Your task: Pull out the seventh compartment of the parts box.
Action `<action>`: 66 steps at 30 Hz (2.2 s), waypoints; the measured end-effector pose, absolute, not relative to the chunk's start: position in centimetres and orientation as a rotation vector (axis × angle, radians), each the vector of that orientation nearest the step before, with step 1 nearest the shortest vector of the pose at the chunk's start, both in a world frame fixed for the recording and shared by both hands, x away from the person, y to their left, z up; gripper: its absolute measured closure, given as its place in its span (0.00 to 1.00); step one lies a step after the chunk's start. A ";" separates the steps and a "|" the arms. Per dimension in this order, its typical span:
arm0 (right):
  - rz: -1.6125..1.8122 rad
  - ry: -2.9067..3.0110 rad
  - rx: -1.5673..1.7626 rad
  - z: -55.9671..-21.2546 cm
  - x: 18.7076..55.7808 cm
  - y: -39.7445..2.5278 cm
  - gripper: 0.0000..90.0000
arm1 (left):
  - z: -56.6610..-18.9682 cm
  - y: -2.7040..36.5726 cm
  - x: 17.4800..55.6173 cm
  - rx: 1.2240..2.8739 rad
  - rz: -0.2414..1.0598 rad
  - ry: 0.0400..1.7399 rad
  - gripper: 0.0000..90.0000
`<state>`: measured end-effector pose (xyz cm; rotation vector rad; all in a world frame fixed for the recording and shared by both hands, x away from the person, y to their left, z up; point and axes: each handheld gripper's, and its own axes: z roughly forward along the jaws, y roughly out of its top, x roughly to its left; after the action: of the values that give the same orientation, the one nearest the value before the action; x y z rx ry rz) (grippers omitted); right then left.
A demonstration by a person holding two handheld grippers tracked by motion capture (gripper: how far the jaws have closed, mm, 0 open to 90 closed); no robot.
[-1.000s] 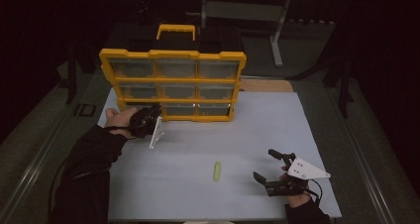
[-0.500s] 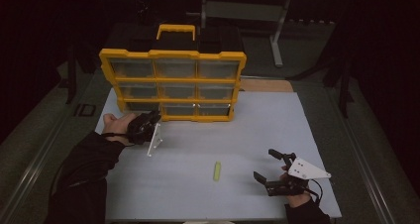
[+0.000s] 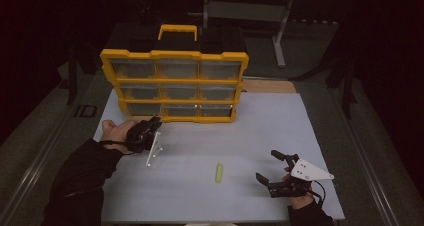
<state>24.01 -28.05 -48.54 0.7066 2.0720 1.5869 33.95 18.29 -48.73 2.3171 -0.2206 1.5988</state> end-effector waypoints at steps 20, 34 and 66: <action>1.575 2.077 0.696 -48.5 23.9 -27.9 0.09 | -48.6 18.2 31.6 2.313 1.562 -0.225 0.85; 1.576 2.076 0.700 -48.5 23.9 -27.9 0.09 | -48.4 18.6 31.4 2.338 1.538 -0.234 0.84; 1.578 2.068 0.703 -48.5 24.0 -28.0 0.09 | -42.3 23.4 34.5 1.961 0.711 0.722 0.09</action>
<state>23.96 -28.02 -48.46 0.7030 2.0675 1.5778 34.52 23.41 -42.29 1.9608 0.7224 0.7114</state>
